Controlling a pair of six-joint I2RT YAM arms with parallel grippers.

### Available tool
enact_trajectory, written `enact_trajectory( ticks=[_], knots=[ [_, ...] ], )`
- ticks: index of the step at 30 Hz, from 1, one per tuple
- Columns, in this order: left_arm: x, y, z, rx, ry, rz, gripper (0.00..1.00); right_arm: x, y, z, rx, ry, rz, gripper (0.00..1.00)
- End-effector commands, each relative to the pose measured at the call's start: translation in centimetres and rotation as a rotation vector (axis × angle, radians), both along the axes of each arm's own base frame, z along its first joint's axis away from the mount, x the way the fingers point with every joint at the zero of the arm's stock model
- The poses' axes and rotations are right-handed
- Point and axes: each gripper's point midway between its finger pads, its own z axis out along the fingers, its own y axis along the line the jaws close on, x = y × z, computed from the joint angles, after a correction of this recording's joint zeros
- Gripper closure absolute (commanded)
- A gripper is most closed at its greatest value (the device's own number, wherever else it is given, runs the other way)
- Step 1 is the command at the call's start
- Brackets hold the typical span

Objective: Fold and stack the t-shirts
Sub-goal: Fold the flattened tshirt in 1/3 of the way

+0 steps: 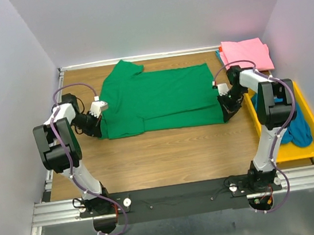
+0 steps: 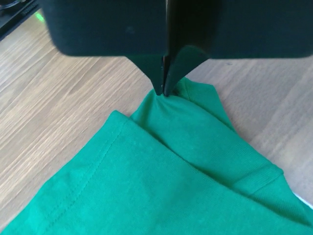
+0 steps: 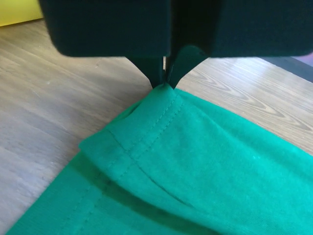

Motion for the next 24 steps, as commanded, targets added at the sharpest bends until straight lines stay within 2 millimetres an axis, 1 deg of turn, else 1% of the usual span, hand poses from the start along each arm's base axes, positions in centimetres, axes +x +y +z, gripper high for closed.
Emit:
enact_trajectory(
  ticks=[1, 5, 6, 8, 12, 15, 16, 17, 18, 19, 20, 21, 22, 23, 24],
  knots=[
    [-0.8, 0.8, -0.2, 0.000, 0.016, 0.036, 1.00, -0.8, -2.3, -2.0, -0.095, 0.020, -0.012, 0.99],
    [-2.0, 2.1, -0.3, 0.031, 0.033, 0.069, 1.00, -1.9, -2.9, -1.6, -0.117, 0.021, -0.003, 1.00],
    [-2.2, 2.2, -0.1, 0.038, 0.033, 0.070, 1.00, -2.0, -3.0, -1.3, -0.123, 0.011, 0.000, 1.00],
    [-2.7, 2.3, -0.4, 0.039, 0.042, 0.073, 1.00, -2.6, -3.3, -1.5, -0.138, 0.021, 0.017, 1.00],
    [-2.3, 2.4, -0.5, 0.041, 0.034, 0.087, 1.00, -3.0, -3.6, -1.6, -0.148, 0.026, 0.033, 1.00],
    [-2.1, 2.2, -0.3, 0.027, 0.031, 0.085, 1.00, -2.9, -3.5, -1.5, -0.143, 0.020, 0.037, 1.00],
    [-2.2, 2.1, -0.2, 0.023, 0.034, 0.076, 0.97, -3.0, -3.5, -1.2, -0.138, 0.024, 0.044, 0.91],
    [-2.2, 2.0, 0.1, 0.019, 0.033, 0.067, 0.89, -3.1, -3.2, -0.9, -0.122, 0.027, 0.043, 0.80],
    [-2.3, 1.9, 1.1, 0.013, 0.009, 0.040, 0.76, -3.3, -3.0, -0.1, -0.111, 0.021, 0.046, 0.69],
    [-2.4, 1.8, 1.8, 0.008, -0.008, 0.025, 0.72, -3.0, -2.8, 0.6, -0.101, 0.004, 0.049, 0.55],
    [-2.2, 1.8, 2.8, 0.009, -0.035, 0.007, 0.67, -2.8, -2.4, 1.4, -0.078, -0.017, 0.046, 0.54],
    [-2.7, 1.4, 4.2, 0.006, -0.061, -0.030, 0.67, -2.6, -2.1, 2.9, -0.062, -0.045, 0.049, 0.53],
    [-2.9, 1.2, 5.0, 0.010, -0.078, -0.055, 0.66, -2.3, -1.9, 3.7, -0.048, -0.063, 0.047, 0.53],
    [-3.6, 0.9, 5.9, 0.018, -0.086, -0.079, 0.65, -2.4, -1.2, 4.9, -0.012, -0.076, 0.044, 0.53],
    [-4.0, 0.7, 6.1, 0.027, -0.093, -0.099, 0.64, -2.4, -0.6, 5.6, 0.017, -0.085, 0.044, 0.53]
  ],
)
